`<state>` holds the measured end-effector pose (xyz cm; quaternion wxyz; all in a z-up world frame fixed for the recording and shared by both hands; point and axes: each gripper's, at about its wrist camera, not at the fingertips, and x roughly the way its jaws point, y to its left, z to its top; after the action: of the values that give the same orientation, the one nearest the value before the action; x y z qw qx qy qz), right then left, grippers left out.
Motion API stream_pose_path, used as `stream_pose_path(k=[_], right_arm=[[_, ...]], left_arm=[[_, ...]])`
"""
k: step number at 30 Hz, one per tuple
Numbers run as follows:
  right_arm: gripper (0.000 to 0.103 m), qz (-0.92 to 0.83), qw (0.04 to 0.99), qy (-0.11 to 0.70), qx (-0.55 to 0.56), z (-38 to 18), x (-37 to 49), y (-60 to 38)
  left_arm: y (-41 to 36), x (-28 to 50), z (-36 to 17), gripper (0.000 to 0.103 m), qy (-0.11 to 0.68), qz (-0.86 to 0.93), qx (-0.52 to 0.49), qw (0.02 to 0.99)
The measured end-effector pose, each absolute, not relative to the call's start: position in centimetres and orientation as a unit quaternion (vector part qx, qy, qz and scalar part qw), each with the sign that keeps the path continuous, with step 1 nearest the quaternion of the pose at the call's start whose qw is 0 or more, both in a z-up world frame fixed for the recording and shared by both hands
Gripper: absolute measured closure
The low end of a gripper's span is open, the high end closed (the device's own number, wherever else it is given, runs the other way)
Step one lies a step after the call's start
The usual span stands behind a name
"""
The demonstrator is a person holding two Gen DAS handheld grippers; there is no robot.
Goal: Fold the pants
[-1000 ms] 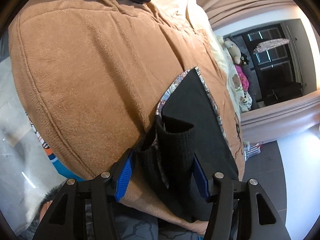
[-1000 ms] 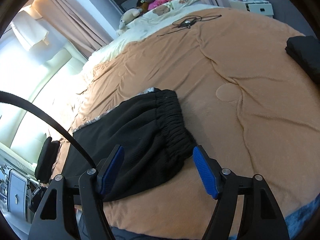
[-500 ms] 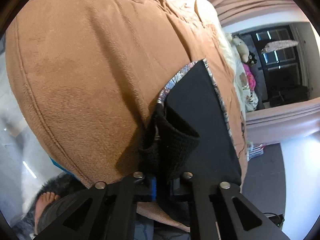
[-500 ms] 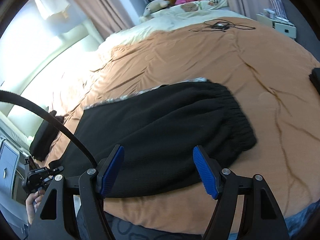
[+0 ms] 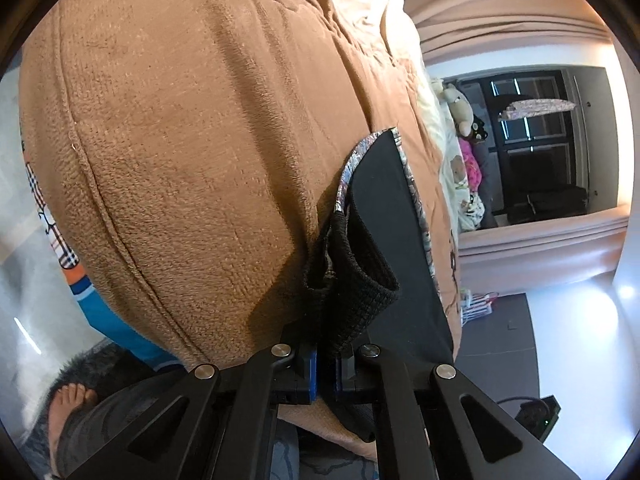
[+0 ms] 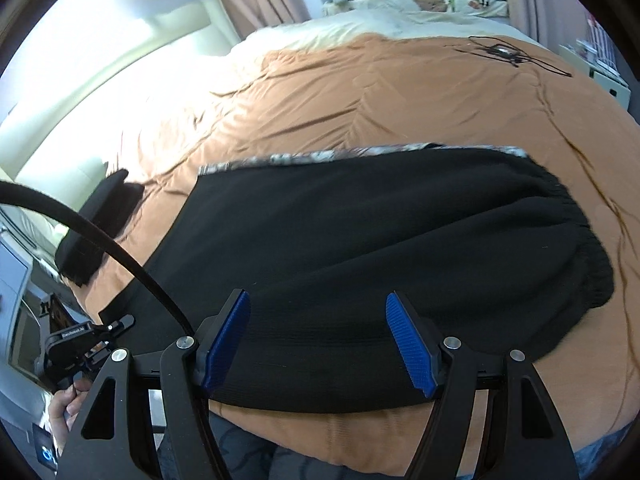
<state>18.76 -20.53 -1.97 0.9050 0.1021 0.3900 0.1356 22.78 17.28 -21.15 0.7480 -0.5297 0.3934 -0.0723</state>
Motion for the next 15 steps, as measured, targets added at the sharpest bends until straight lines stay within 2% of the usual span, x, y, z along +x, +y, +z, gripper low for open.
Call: stream_pose_path(k=[4,8,12,15], right_arm=[[0.035,0.139,0.9,0.403,0.085,-2.9,19.6,-18.5],[0.058,0.145,0.89,0.426,0.07,-4.6,19.9,-16.8],[0.068,0.159,0.868,0.468,0.048,-6.9,20.0,-15.3],[0.069,0.16,0.857,0.489,0.025,-8.5,19.3,-14.3]], left_arm=[[17.1,22.9,-21.1,0.097,0.39,-0.076,-0.533,0.747],[16.9,22.8,-21.2,0.097,0.385,-0.079,-0.533,0.749],[16.9,22.9,-21.5,0.097,0.381,-0.084,-0.544,0.743],[17.1,22.8,-21.8,0.097,0.378,-0.086,-0.554,0.737]])
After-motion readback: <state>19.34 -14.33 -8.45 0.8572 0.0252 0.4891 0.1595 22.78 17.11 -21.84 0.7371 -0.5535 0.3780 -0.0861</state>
